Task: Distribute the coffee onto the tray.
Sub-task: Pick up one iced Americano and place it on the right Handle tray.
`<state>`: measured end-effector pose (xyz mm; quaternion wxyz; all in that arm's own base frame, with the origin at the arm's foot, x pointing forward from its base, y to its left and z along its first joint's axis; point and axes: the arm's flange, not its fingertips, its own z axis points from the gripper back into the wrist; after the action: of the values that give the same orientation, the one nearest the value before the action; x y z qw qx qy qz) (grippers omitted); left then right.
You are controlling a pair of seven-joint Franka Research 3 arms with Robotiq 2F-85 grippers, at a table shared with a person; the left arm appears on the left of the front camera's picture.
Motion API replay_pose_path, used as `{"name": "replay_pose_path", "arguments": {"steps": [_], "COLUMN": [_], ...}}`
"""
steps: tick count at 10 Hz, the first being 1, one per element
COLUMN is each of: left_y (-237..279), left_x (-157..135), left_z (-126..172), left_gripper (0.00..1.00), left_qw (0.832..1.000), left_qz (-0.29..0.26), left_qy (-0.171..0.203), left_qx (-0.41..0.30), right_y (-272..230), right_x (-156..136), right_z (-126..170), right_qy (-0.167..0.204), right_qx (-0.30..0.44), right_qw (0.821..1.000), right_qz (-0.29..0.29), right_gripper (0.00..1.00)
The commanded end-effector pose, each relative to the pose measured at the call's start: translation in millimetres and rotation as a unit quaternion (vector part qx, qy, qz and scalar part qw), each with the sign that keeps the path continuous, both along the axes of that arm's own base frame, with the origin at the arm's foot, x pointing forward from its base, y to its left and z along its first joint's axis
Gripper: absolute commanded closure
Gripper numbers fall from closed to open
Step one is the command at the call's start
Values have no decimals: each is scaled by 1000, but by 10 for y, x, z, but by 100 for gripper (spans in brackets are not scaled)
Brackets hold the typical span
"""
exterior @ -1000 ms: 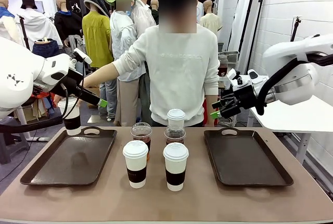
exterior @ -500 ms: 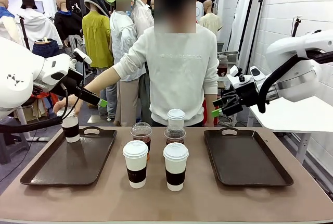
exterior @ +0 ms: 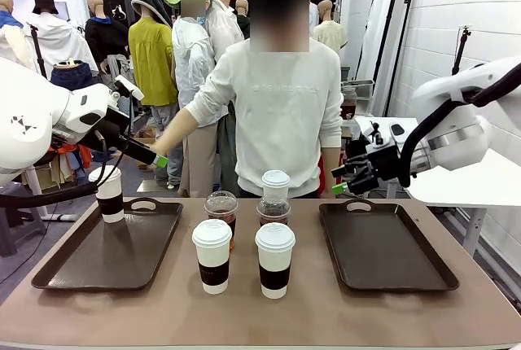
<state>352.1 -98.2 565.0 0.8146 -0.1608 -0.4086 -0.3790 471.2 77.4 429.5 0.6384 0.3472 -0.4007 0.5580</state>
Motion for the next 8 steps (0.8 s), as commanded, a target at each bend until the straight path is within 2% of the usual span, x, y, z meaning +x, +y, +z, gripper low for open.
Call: {"name": "replay_pose_path", "arguments": {"steps": [1, 2, 3, 4, 5, 8], "left_y": [12, 12, 12, 12, 12, 12], "left_x": [7, 7, 7, 7, 7, 7], "left_z": [-11, -11, -11, -11, -11, -11], "left_gripper": [0, 0, 0, 0, 0, 0], "left_qw": [1000, 1000, 1000, 1000, 1000, 1000], "left_qz": [-6, -6, -6, -6, -6, -6], "left_qy": [-2, -2, -2, -2, -2, -2], "left_qx": [1, 1, 1, 1, 1, 1], "right_y": [-40, -37, -29, -14, -11, 67], "right_x": [130, 142, 184, 212, 245, 242], "right_z": [-280, -423, -579, -683, -787, -1005], "right_qy": [-37, -37, -16, -5, -13, -1], "right_qx": [27, 36, 39, 48, 62, 85], "right_qw": [999, 999, 999, 998, 998, 996], "right_qz": [5, 16, 31, 31, 19, 2], "right_gripper": [0, 0, 0, 0, 0, 0]}}
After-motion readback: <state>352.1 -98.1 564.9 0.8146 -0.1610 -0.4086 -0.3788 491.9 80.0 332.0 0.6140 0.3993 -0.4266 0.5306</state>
